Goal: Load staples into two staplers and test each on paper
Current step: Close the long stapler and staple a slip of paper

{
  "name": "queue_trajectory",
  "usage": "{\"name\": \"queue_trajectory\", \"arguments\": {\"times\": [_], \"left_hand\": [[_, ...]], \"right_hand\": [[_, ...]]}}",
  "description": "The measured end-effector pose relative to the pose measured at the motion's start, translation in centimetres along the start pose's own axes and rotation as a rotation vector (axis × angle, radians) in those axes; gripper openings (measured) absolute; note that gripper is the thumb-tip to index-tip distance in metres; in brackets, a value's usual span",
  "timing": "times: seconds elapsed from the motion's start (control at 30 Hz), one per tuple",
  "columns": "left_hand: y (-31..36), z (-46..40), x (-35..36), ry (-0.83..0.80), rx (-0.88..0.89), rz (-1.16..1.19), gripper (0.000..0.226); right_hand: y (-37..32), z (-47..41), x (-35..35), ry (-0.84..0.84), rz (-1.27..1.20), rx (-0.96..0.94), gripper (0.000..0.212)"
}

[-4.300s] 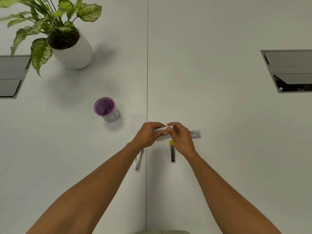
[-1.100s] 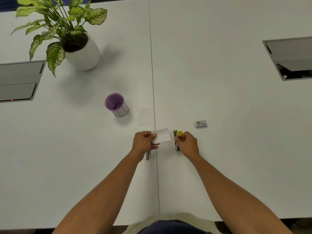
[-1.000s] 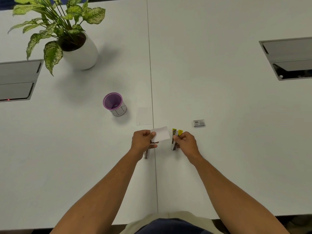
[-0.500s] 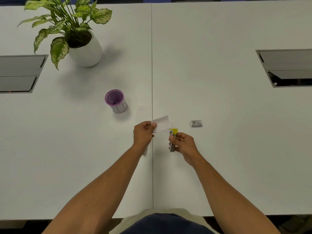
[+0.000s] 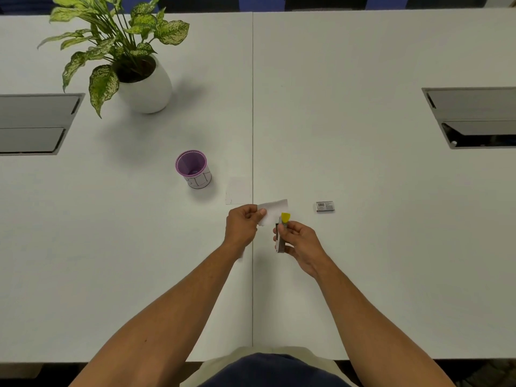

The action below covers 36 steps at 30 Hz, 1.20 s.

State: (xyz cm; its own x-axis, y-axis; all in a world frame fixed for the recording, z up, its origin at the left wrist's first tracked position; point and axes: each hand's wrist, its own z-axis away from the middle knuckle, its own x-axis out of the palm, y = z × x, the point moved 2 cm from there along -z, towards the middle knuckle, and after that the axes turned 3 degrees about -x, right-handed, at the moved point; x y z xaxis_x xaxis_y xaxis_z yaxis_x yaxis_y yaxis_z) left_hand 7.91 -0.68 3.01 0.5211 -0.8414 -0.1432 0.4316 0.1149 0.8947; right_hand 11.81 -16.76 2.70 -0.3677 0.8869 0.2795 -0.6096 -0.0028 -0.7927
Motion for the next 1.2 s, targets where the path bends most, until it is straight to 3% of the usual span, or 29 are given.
{"name": "queue_trajectory", "arguments": {"times": [0.5,0.7,0.93,1.1,1.2], "left_hand": [[-0.7,-0.2,0.4,-0.090,-0.065,-0.039,0.019],[-0.5,0.0,0.5,-0.098,-0.070,-0.037,0.022],[-0.1,0.1,-0.2,-0.074,-0.071,-0.014,0.015],[-0.3,0.4,-0.5,-0.060,-0.069,-0.004,0.012],[-0.5,0.6,-0.7,-0.067,-0.066,-0.017,0.010]], "right_hand": [[-0.4,-0.5,0.0,0.071,0.087,0.040,0.012],[-0.5,-0.7,0.3,0.138,0.134,0.007,0.014],[-0.2,-0.3,-0.1,0.012,0.100,0.016,0.024],[1.0,-0.1,-1.4,0.079,0.068,0.030,0.020],[2.0,-0.1,-2.5,0.145,0.191,0.087,0.023]]}}
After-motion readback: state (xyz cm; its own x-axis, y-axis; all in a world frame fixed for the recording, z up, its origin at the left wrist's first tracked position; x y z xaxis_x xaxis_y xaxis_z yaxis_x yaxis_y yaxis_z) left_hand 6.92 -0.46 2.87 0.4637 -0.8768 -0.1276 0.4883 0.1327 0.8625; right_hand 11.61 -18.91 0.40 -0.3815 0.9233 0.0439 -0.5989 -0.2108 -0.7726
